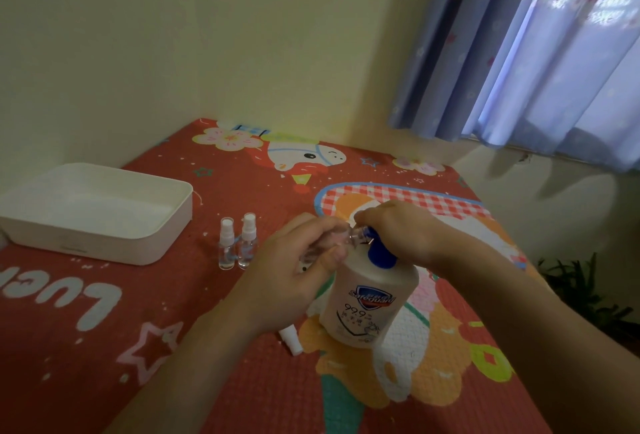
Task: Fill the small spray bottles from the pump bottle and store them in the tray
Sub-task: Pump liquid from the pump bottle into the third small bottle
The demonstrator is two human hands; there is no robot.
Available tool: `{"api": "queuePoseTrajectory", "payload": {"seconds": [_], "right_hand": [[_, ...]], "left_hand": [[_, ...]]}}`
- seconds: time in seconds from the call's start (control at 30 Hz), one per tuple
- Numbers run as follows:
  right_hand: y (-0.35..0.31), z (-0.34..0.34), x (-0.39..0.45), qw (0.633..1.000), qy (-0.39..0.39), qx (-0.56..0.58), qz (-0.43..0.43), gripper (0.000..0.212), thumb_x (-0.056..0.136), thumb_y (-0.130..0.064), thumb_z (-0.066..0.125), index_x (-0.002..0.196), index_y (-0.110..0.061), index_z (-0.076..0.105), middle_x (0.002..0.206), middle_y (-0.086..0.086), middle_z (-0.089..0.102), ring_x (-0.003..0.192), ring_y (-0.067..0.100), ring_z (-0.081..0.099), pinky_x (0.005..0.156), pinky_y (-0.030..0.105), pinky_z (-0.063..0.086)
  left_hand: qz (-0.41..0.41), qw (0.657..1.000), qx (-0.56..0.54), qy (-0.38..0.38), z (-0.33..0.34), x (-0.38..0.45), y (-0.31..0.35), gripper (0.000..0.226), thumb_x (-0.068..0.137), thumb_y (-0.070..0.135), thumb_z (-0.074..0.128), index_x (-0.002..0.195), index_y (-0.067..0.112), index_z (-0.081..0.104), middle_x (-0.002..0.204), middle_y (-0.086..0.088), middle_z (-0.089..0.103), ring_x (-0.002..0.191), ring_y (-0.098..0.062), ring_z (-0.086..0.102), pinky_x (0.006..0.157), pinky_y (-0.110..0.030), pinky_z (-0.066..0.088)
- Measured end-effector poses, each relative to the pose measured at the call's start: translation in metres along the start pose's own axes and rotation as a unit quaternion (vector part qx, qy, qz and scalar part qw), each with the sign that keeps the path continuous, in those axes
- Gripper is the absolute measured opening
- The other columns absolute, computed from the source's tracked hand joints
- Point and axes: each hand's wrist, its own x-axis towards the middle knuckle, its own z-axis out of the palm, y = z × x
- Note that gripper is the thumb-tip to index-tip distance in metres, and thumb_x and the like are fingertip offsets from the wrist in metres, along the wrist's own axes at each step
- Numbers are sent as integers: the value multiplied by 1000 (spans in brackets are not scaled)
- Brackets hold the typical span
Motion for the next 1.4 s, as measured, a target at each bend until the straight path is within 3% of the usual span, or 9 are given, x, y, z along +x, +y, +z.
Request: {"api": "queuePoseTrajectory", "payload": {"seconds": [0.13,0.27,0.43,0.67,0.77,0.87,1.07,1.2,1.4], "right_hand": [[-2,0,-1,1000,0,12,11,26,96,-6,36,109,-4,58,109,16,60,88,22,51,75,29,38],[-6,-8,-4,995,-16,85,52,30,98,-5,36,121,-2,55,121,18,57,109,31,55,94,38,47],[-5,-26,-13,978,-68,191,51,27,101,-21,37,121,-7,50,118,15,53,109,31,56,91,50,53],[-5,-22,-9,987,-66,143,28,23,99,-8,38,117,-5,52,115,19,54,106,36,56,88,52,54],[-4,-15,-5,996,-29,83,20,22,95,-2,39,113,0,53,104,16,55,94,30,55,79,36,50],[-2,-7,-2,1000,-2,29,11,24,97,-6,37,112,-3,56,102,14,57,84,22,46,71,27,33],[-1,-1,-2,1000,-1,11,4,26,99,-8,34,109,-4,57,110,16,59,100,29,56,82,34,43],[-5,-5,-5,1000,-7,8,9,25,98,-9,35,110,-4,57,111,16,59,95,27,55,81,33,42],[-4,-22,-11,987,-72,138,26,24,102,-18,34,119,-10,48,118,14,53,108,32,55,92,47,52]], "left_hand": [[2,1000,9,4,0,0,0,37,97,36,54,128,19,62,103,11,60,101,0,58,81,-6,41],[-9,1000,13,1,-2,0,3,36,96,40,55,127,23,61,102,17,58,101,5,57,82,-6,40],[-13,1000,18,-2,-7,6,13,39,92,41,54,128,25,62,109,20,59,106,0,57,84,-10,43],[-17,1000,13,-1,-8,4,14,37,93,39,57,127,25,62,106,20,59,104,-1,58,83,-11,43],[-21,1000,1,1,-8,5,10,32,95,30,63,127,24,63,107,17,60,105,0,59,84,-9,43],[-36,999,-19,-7,-8,6,8,32,94,24,64,126,24,63,105,12,60,104,3,58,85,-8,43],[-48,998,-18,-22,-7,5,2,35,92,37,61,126,31,61,106,19,60,109,2,59,90,-13,46],[-49,999,-7,-14,-8,4,6,34,93,28,64,127,29,61,110,18,61,109,9,57,87,-6,42],[-77,997,-4,-4,-11,6,12,40,87,34,70,126,37,59,115,19,66,110,12,55,88,-9,42]]}}
